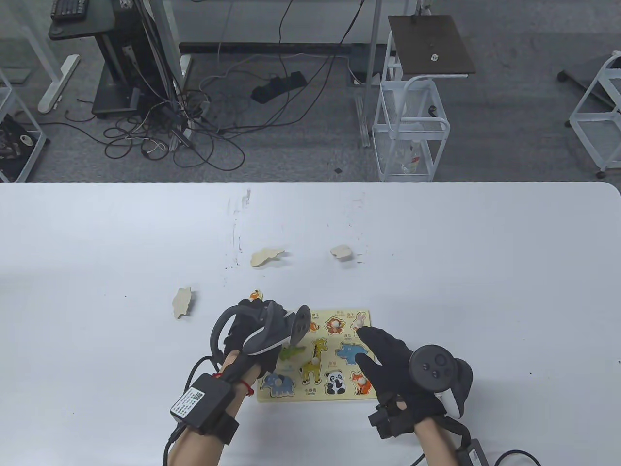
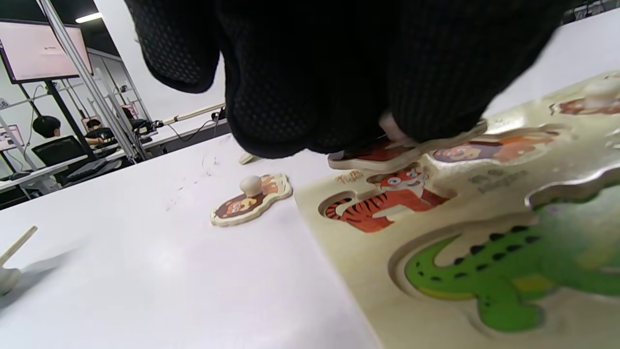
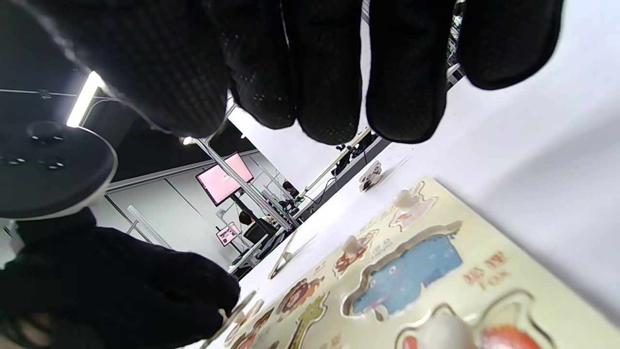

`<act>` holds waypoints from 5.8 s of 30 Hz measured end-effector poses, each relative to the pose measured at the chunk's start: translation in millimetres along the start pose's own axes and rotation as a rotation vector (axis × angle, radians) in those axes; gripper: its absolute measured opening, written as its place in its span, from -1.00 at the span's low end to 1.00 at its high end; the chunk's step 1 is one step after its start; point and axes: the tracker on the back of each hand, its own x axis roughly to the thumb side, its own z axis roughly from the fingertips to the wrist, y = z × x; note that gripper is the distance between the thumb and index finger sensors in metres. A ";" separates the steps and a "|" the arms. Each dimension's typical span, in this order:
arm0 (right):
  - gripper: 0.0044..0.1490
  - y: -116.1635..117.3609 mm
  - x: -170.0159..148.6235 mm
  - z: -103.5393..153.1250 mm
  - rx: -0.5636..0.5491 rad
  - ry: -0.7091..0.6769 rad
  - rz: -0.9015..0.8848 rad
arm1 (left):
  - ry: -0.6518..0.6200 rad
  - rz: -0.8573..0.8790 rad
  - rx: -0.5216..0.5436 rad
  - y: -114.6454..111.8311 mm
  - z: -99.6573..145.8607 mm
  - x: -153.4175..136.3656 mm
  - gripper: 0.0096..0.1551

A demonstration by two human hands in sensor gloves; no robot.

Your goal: Fit puzzle pieces into frame

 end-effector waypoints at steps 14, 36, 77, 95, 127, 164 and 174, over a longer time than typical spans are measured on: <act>-0.28 -2.0 -1.1 0.2 0.002 0.009 -0.013 | 0.025 -0.032 -0.046 -11.3 -8.9 3.1 -0.50; -0.29 -3.4 -1.9 0.1 -0.010 0.010 -0.012 | 0.042 -0.040 -0.033 -9.4 -7.8 3.4 -0.51; -0.29 3.9 -1.8 2.7 0.007 -0.004 0.064 | 0.044 0.791 0.459 -11.4 116.0 -57.4 -0.27; -0.28 0.8 59.6 0.2 -0.059 -0.164 0.167 | 0.002 0.822 0.423 -42.9 107.3 -58.9 -0.20; -0.16 94.5 50.5 -234.2 0.296 0.122 0.971 | 0.070 0.750 0.347 -53.4 96.0 -61.0 -0.22; -0.47 53.4 77.3 -217.5 0.154 -0.010 0.854 | -0.017 0.754 0.322 -54.5 96.0 -52.7 -0.23; -0.46 -21.1 118.4 -141.1 0.133 -0.120 0.608 | -0.063 0.801 0.300 -54.1 96.5 -46.2 -0.24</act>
